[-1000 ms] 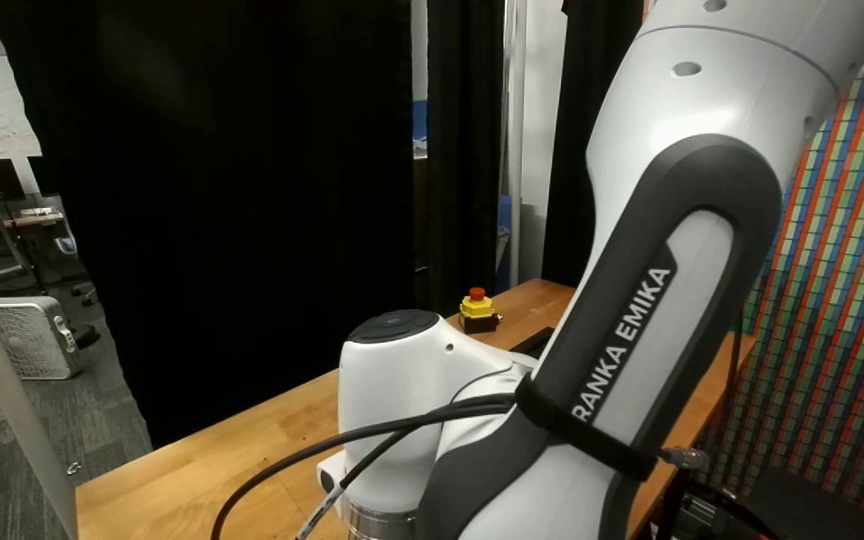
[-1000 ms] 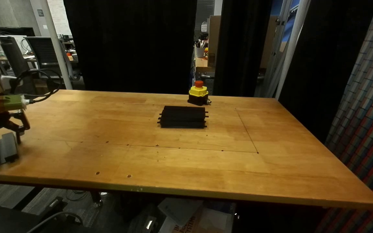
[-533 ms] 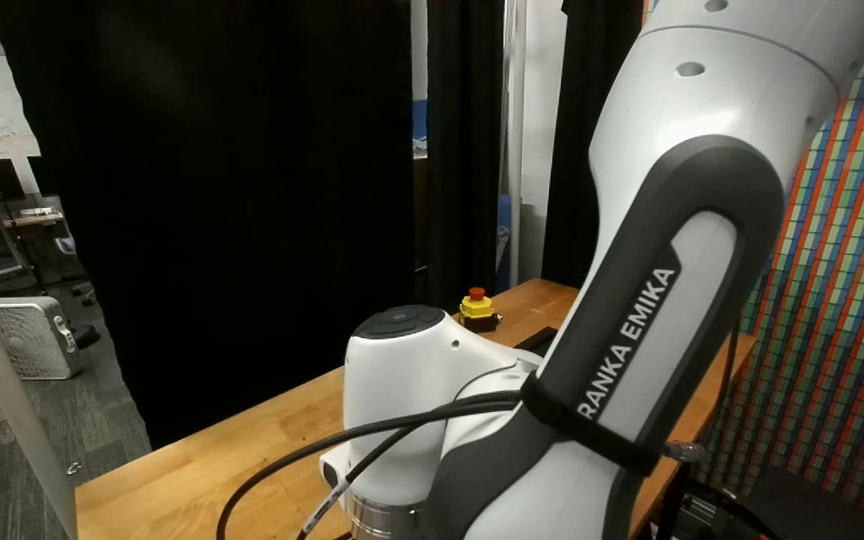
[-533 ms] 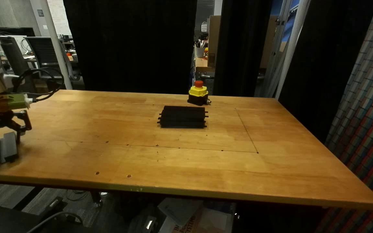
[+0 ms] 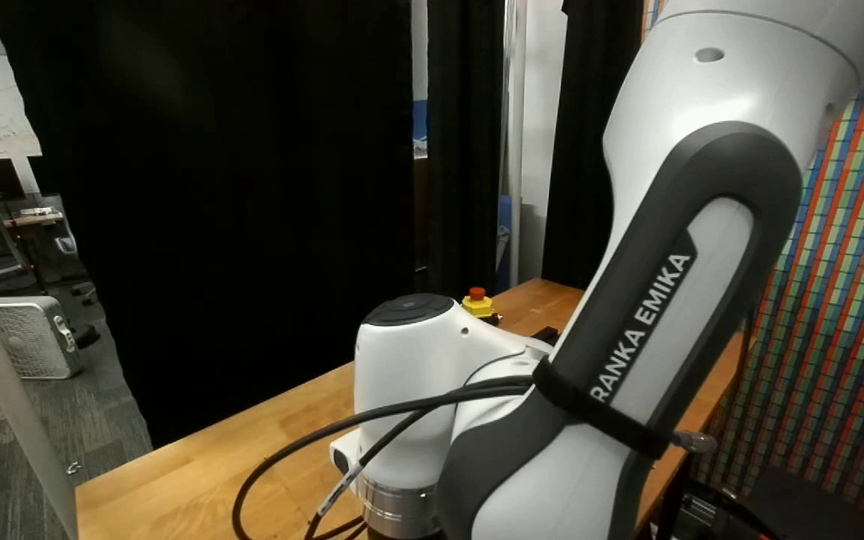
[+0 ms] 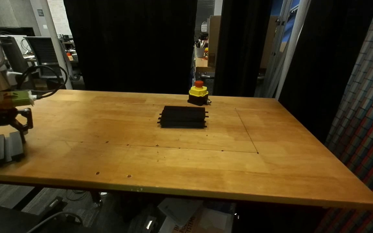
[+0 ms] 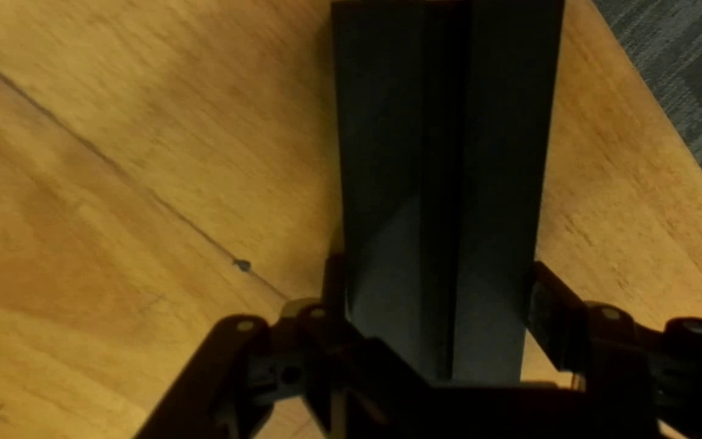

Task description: Stack the black pieces together

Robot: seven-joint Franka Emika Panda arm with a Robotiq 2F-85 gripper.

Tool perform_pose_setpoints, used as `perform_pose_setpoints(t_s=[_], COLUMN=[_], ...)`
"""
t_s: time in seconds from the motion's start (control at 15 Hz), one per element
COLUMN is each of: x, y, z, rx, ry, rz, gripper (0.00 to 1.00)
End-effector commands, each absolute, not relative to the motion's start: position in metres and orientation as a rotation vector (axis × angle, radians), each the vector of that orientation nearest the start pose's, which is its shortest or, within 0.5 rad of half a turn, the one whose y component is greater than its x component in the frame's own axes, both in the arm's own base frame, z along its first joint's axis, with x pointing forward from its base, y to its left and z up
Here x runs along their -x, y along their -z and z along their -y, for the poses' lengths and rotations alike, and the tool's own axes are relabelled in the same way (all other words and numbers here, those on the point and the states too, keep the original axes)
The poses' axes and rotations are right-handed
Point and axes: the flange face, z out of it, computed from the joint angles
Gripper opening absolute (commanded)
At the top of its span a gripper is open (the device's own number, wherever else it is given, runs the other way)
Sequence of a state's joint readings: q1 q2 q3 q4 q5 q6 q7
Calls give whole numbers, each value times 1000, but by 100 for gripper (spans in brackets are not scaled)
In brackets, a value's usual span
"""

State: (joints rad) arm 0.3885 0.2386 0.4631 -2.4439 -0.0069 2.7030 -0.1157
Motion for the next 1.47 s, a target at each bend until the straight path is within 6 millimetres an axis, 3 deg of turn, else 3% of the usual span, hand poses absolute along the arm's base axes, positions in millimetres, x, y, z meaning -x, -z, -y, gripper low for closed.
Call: perform_pose_setpoints(t_s=[0.0,0.2,0.53,0.87,1.07,1.4], x=[-328,-344,-382,-429,-462,-515], y=[-248,-270,-326,-364,-373,-381], z=[-336,-294,-195,-102,-54,1], rx=[2725,2745,2747,2693,2621,2475], ry=[-19,-95,-183,-177,-175,-147], rz=[1433,1490,1674,1932,2098,2284], gripper=[46,46,46,46,46,46])
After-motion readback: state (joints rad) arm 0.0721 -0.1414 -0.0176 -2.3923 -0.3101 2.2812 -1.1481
